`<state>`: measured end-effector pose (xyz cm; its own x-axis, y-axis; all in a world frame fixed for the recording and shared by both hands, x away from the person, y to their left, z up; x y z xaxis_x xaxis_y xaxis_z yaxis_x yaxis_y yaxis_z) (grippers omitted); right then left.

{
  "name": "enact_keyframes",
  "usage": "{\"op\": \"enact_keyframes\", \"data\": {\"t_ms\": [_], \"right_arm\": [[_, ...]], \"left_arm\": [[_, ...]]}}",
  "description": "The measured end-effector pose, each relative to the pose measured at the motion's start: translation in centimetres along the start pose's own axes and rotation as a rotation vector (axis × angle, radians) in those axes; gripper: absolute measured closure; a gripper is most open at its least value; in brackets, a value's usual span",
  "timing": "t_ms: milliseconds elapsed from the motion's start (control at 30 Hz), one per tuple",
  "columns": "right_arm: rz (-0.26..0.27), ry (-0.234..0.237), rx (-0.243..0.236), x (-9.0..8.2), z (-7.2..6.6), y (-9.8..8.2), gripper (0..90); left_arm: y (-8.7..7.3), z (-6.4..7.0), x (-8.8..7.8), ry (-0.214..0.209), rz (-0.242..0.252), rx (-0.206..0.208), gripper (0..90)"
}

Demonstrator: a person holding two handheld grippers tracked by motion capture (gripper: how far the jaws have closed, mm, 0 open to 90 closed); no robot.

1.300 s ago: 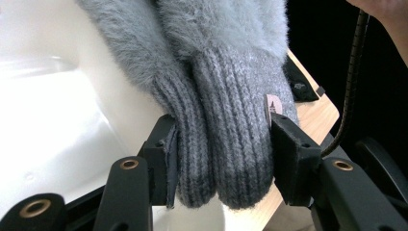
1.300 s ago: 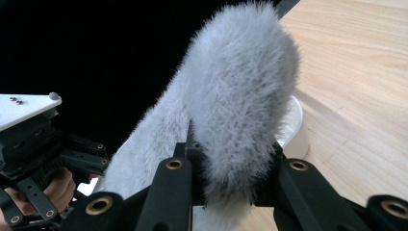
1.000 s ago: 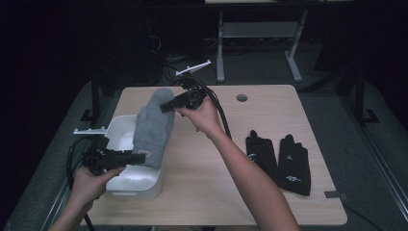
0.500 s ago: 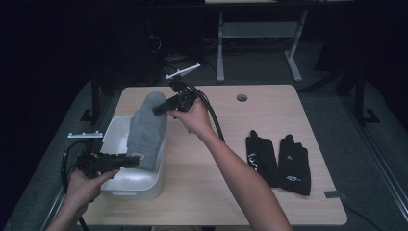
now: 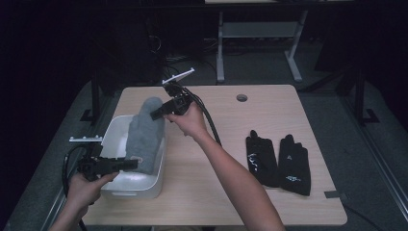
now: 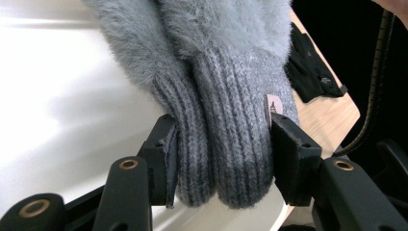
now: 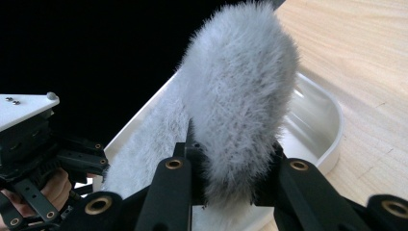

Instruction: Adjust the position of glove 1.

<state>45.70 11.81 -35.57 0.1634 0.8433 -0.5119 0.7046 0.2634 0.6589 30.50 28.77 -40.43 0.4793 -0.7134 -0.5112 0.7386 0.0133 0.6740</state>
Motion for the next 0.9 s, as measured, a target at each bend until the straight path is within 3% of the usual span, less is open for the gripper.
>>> {"op": "enact_keyframes", "data": {"t_ms": [900], "right_arm": [[-0.062,-0.023,0.013,3.3,1.3,-1.9,73.5]], "left_arm": [[-2.0,-1.9,1.0,0.049,-0.067,-0.034,47.5]]}}
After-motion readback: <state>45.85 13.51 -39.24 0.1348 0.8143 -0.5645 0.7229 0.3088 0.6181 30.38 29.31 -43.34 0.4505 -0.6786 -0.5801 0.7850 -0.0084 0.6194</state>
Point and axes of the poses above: each handheld gripper's, and its own axes: x roughly forward along the jaws, y roughly out of its top, z roughly to its right, the point moved 6 cm from there along x, roughly forward along the jaws, and after that the axes turned 7 degrees about z, right-handed, at the moved point
